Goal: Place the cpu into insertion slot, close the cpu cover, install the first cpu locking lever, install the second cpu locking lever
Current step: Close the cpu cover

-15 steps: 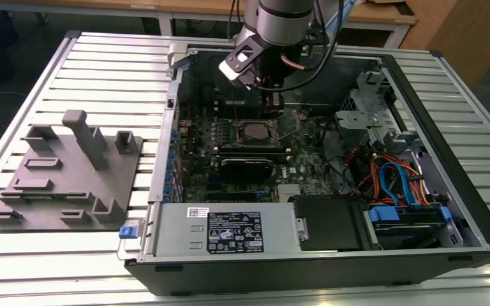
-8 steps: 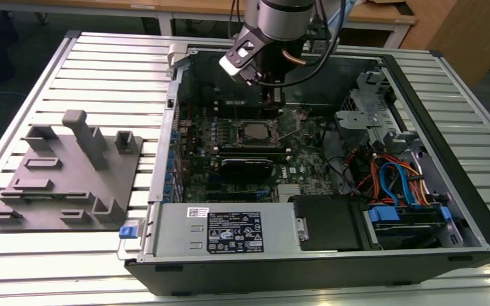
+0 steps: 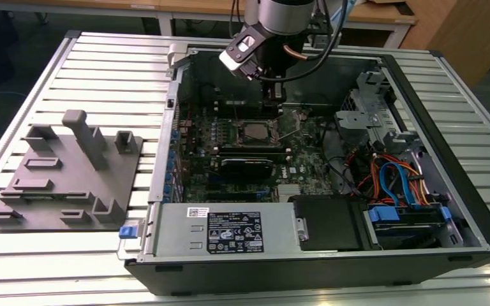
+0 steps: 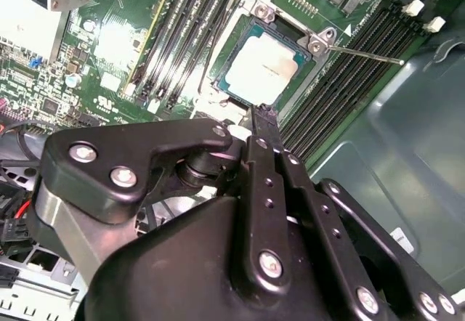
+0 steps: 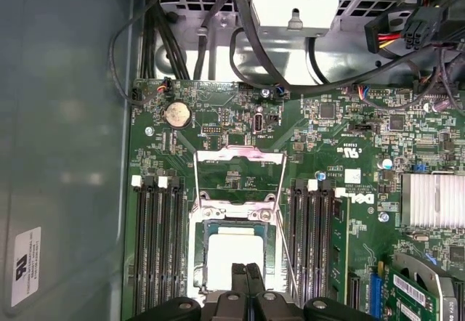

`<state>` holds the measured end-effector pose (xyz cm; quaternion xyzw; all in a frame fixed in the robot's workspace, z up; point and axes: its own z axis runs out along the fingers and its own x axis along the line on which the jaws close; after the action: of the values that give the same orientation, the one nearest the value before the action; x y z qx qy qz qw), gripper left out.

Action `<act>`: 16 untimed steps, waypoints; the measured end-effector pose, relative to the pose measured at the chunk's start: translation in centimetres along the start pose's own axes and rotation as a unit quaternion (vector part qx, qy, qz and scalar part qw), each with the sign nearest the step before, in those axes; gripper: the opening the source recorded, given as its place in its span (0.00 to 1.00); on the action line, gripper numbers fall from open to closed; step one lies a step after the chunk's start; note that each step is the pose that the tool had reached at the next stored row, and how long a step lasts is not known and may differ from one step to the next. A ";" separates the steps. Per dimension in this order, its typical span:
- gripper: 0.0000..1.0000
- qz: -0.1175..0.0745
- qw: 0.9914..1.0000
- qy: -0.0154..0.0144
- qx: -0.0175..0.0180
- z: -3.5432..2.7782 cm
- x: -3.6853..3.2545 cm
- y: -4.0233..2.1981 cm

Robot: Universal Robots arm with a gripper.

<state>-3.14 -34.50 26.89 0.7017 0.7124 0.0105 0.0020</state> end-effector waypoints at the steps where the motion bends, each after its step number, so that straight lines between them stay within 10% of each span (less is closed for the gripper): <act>1: 0.10 0.000 1.000 0.000 0.000 -0.01 0.00 0.00; 16: 0.10 0.000 1.000 0.000 0.000 0.01 -0.01 0.88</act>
<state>-2.26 -34.50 26.90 0.7016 0.7125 0.0104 0.0022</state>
